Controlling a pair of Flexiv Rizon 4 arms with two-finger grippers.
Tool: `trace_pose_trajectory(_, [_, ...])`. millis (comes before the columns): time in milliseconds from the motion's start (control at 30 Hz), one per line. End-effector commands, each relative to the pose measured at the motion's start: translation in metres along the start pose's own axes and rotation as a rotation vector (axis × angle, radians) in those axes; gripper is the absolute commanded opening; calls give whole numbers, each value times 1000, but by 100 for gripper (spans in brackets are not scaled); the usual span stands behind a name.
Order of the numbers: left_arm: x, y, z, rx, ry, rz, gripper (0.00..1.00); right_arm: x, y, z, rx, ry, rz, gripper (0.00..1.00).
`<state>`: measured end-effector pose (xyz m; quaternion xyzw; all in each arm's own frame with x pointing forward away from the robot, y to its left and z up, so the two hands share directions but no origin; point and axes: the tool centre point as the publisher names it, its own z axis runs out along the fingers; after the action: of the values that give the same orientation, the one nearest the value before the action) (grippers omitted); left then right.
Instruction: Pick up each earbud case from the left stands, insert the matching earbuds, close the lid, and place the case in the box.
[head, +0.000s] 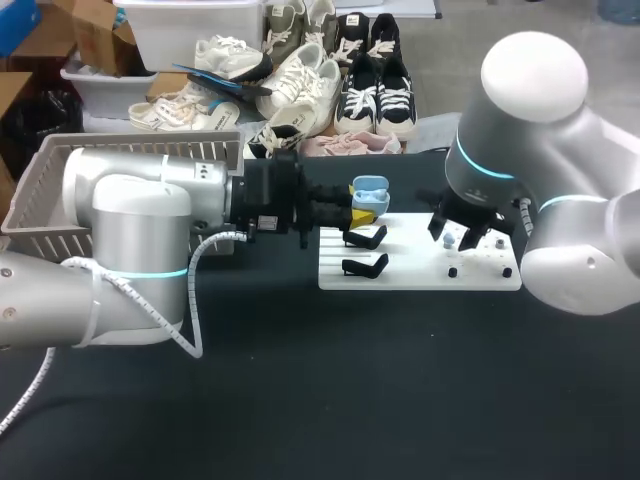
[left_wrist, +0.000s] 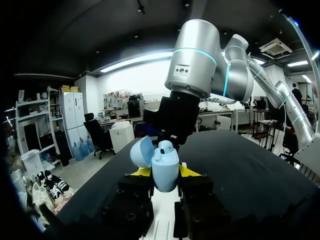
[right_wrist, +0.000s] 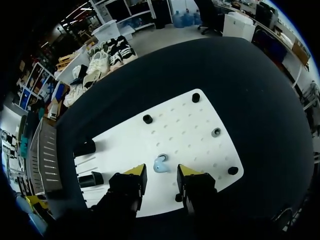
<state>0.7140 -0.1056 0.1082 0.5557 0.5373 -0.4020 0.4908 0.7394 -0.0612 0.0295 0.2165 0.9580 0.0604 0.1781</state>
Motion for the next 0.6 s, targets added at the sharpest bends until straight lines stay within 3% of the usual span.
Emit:
trace_pose_trajectory(33, [1,-1,0,-3,-2,1,0,-1,3,3,1,-1,0,36])
trace_pose_trajectory(433, [1,-1,0,-3,-2,1,0,-1,3,9,3,13,6,29])
trace_pose_trajectory(600, [1,-1,0,-3,-2,1,0,-2,3,9,2,14,11,18])
